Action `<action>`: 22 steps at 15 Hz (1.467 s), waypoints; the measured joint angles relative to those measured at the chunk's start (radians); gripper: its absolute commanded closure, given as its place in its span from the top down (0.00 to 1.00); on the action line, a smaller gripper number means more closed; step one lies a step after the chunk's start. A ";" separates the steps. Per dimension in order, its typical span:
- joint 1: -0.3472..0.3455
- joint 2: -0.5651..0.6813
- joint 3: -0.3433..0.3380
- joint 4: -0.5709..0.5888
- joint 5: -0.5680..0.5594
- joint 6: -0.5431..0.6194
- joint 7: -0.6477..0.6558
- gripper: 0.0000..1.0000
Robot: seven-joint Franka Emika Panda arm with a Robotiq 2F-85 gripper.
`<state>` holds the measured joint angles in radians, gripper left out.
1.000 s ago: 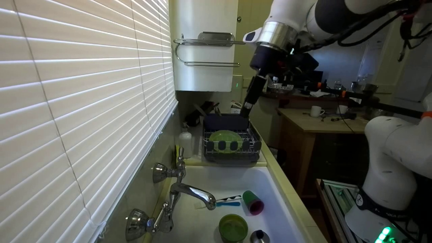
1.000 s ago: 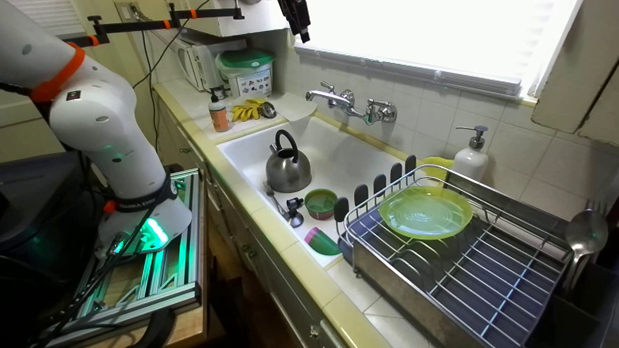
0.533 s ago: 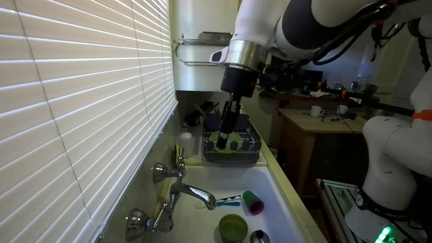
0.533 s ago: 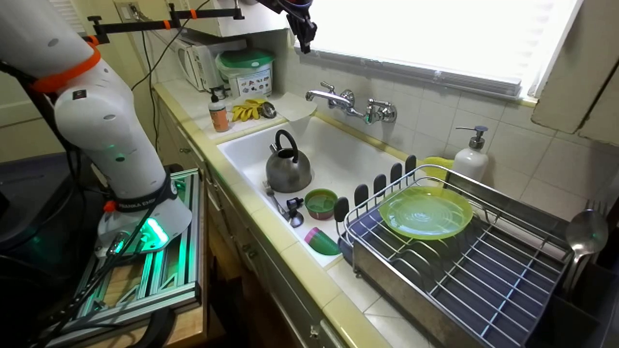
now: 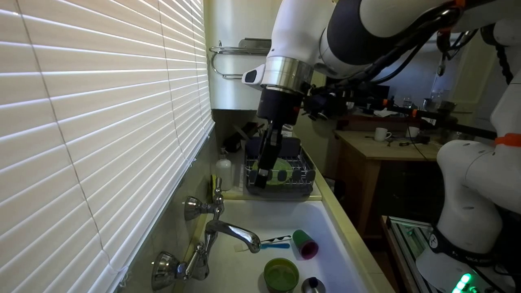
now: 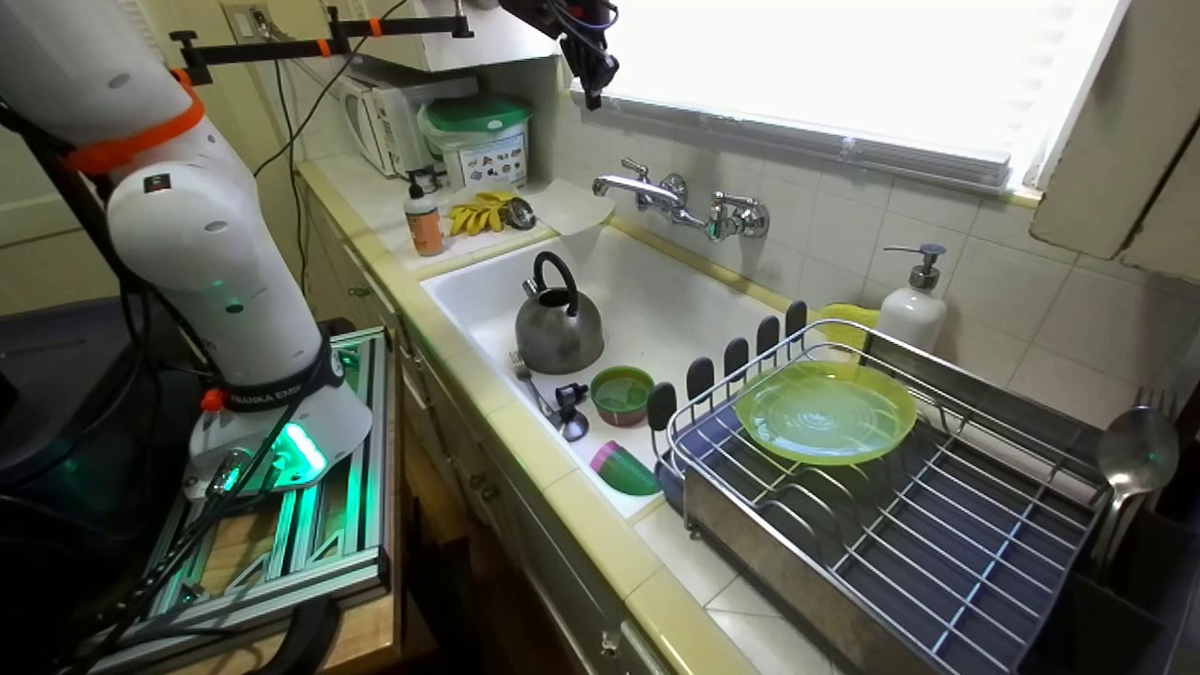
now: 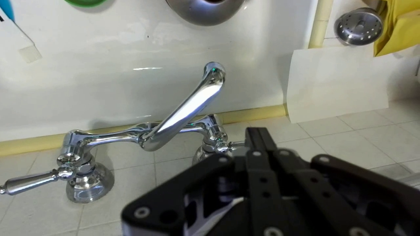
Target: Move the faucet to the right
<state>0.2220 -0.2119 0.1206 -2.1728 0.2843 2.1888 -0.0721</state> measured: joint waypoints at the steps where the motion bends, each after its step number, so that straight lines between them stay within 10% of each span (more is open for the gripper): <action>1: -0.002 0.003 0.000 -0.001 0.000 0.005 -0.008 0.00; 22: -0.022 0.297 0.056 0.081 -0.024 0.168 -0.435 0.00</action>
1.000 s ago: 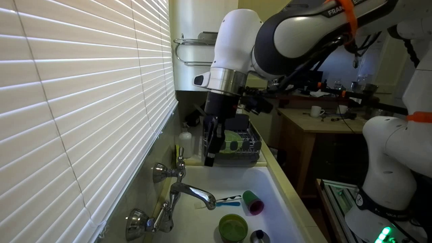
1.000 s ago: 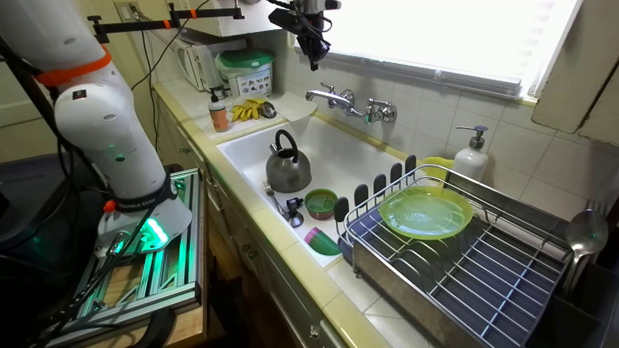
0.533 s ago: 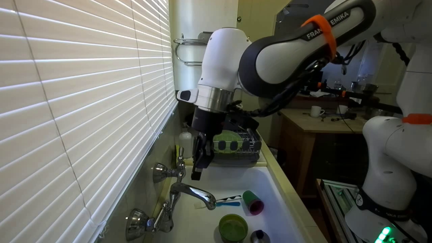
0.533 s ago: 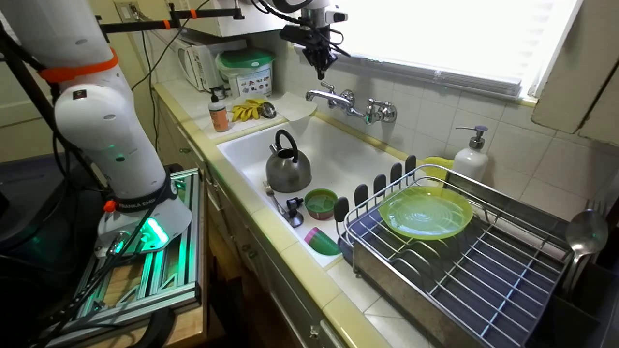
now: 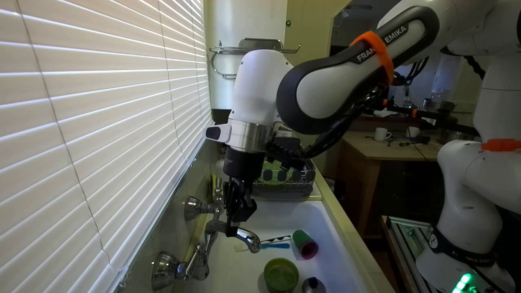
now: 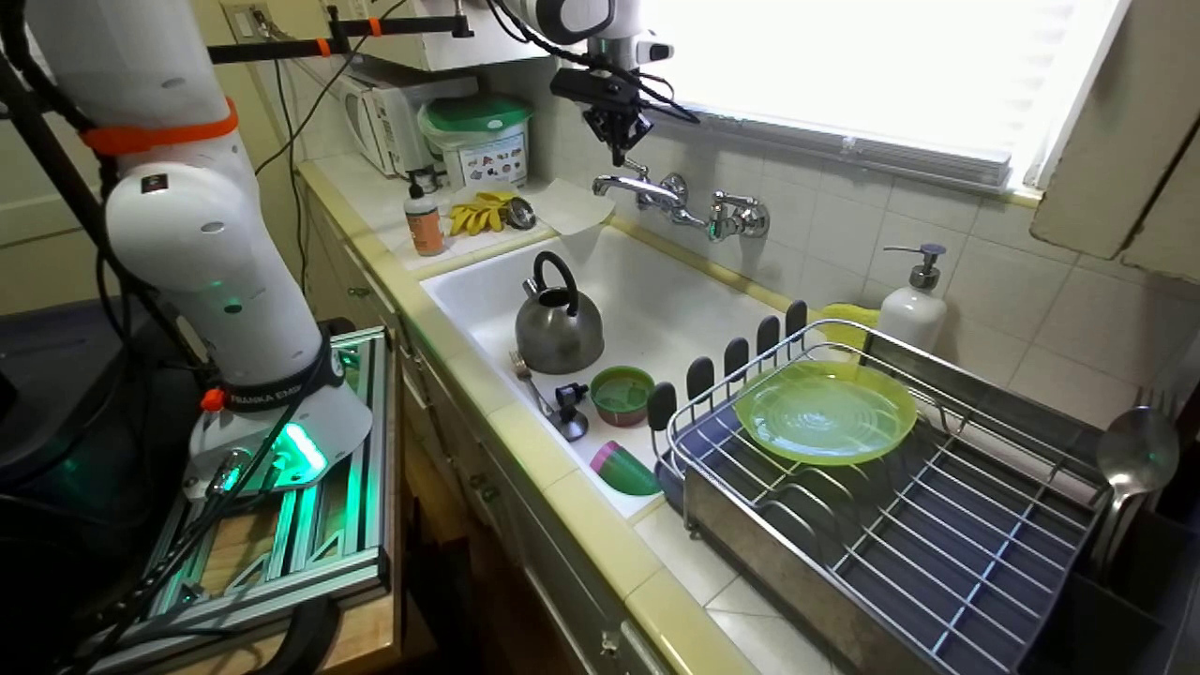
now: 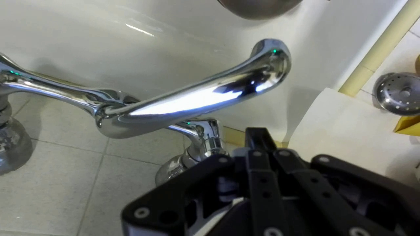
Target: Move the faucet to the right
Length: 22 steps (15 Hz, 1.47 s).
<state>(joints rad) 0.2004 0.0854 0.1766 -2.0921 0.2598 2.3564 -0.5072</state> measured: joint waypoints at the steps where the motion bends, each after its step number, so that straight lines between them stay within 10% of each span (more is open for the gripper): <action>1: -0.002 0.007 0.001 0.000 0.000 0.000 -0.011 0.00; 22: -0.087 0.027 -0.007 -0.006 0.049 -0.120 -0.033 0.00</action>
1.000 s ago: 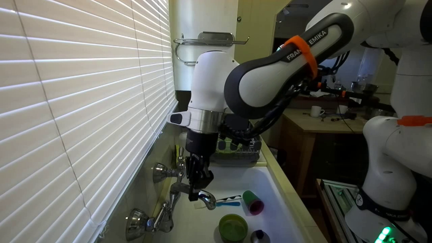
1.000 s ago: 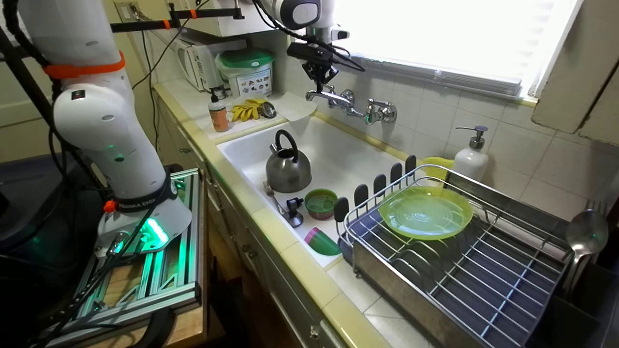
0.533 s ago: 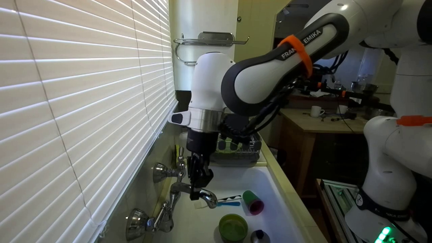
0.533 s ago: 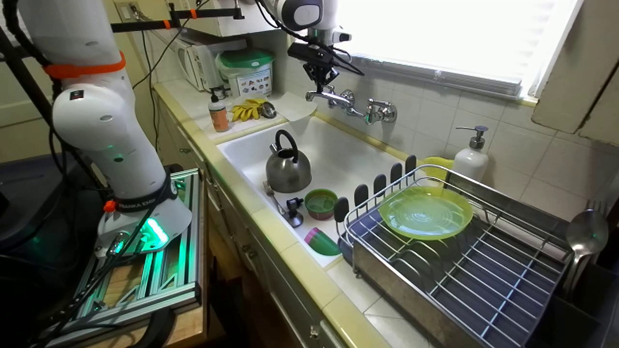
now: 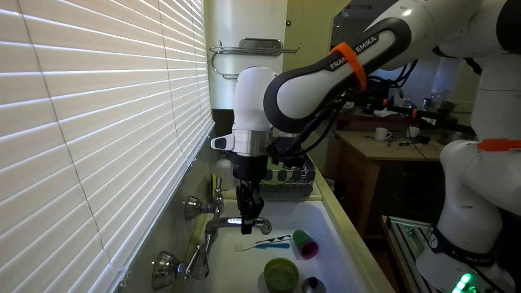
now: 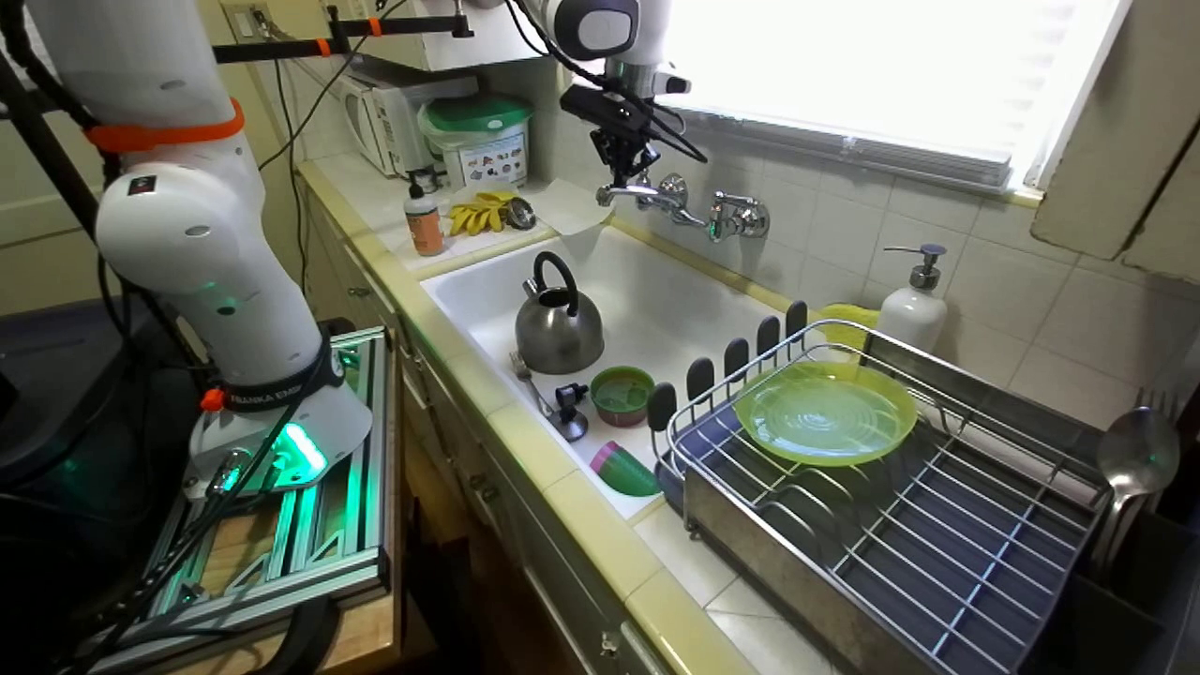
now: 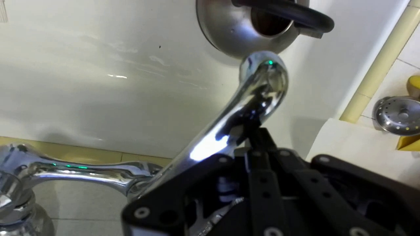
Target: Move the faucet to the right
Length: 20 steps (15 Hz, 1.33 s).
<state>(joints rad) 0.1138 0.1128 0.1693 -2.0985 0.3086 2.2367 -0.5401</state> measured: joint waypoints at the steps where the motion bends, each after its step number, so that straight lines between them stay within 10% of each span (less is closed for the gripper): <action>1: -0.004 -0.002 -0.003 -0.003 0.000 -0.003 0.009 0.00; 20: -0.030 -0.061 -0.068 -0.063 -0.167 0.004 0.328 0.00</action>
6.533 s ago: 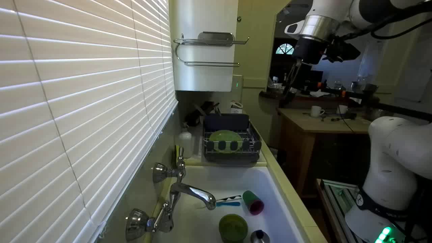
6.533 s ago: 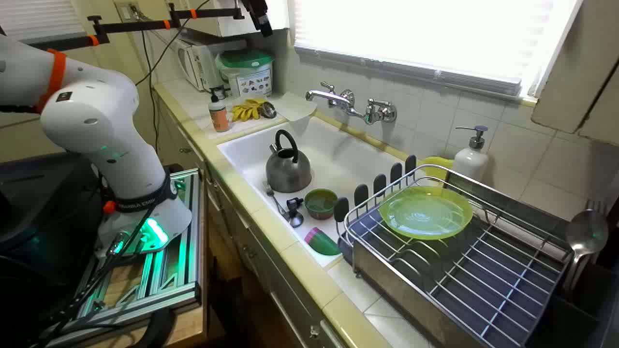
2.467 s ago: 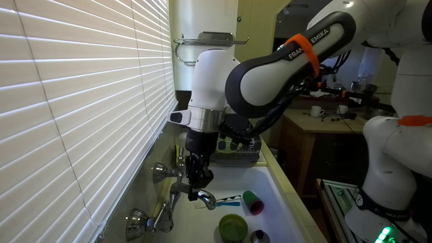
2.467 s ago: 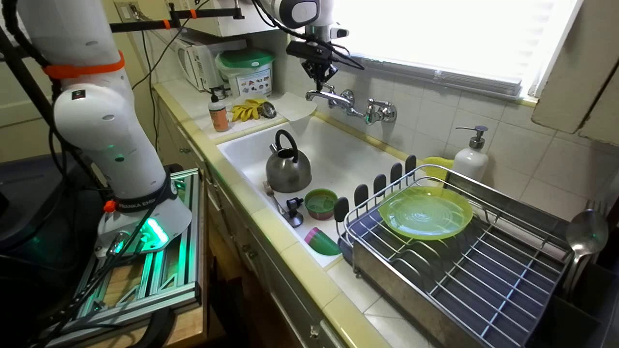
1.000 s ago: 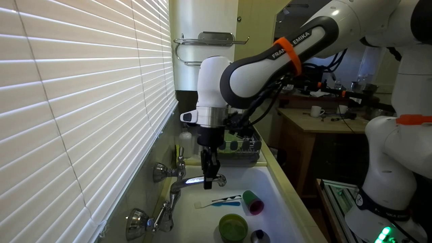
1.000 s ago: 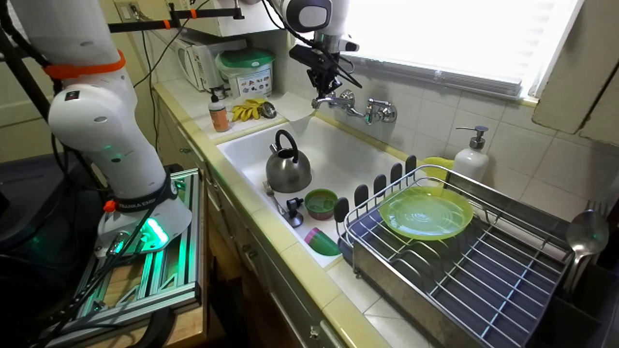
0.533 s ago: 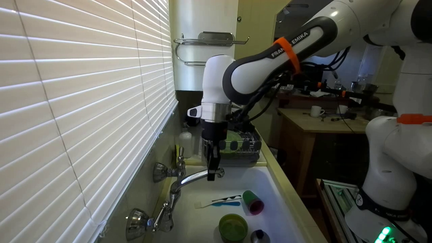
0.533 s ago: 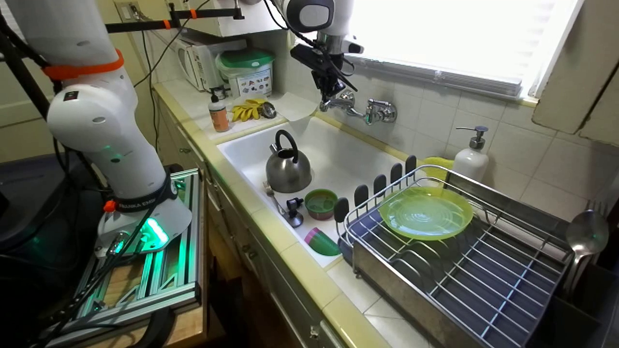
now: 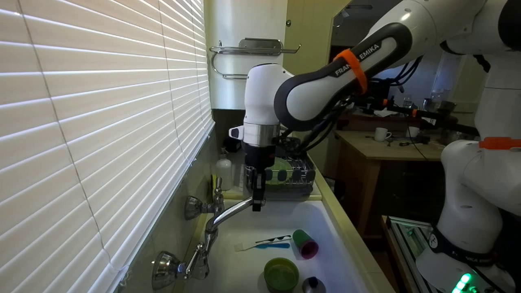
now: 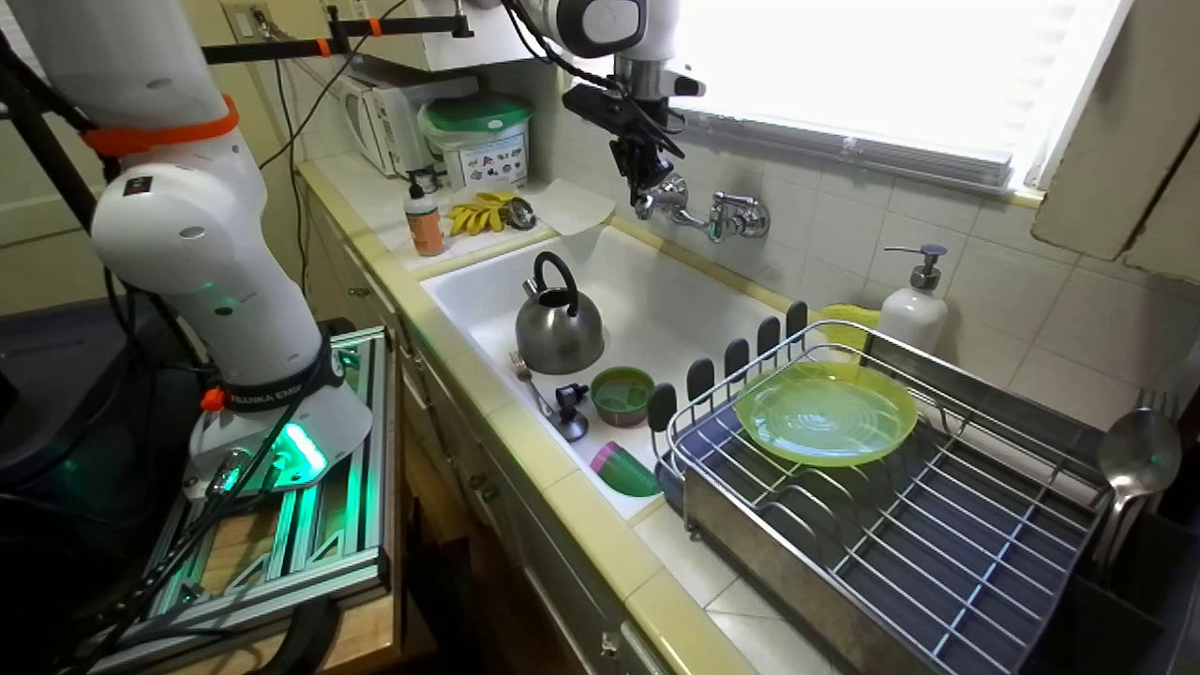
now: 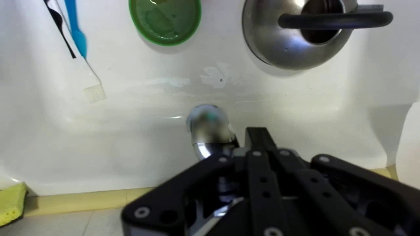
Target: Move the faucet to the right
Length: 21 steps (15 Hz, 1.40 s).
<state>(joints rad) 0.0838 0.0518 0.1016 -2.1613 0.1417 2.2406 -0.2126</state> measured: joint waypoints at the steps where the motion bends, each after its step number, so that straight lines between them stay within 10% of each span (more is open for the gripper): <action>1: 0.000 -0.004 -0.004 -0.007 -0.024 0.000 0.021 0.00; 10: 0.016 -0.067 0.026 -0.003 0.190 -0.241 -0.133 0.00; 21: 0.034 -0.358 0.051 0.055 -0.171 -0.591 0.210 0.93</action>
<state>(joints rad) 0.1177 -0.3066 0.1523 -2.1064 -0.0297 1.6500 -0.0024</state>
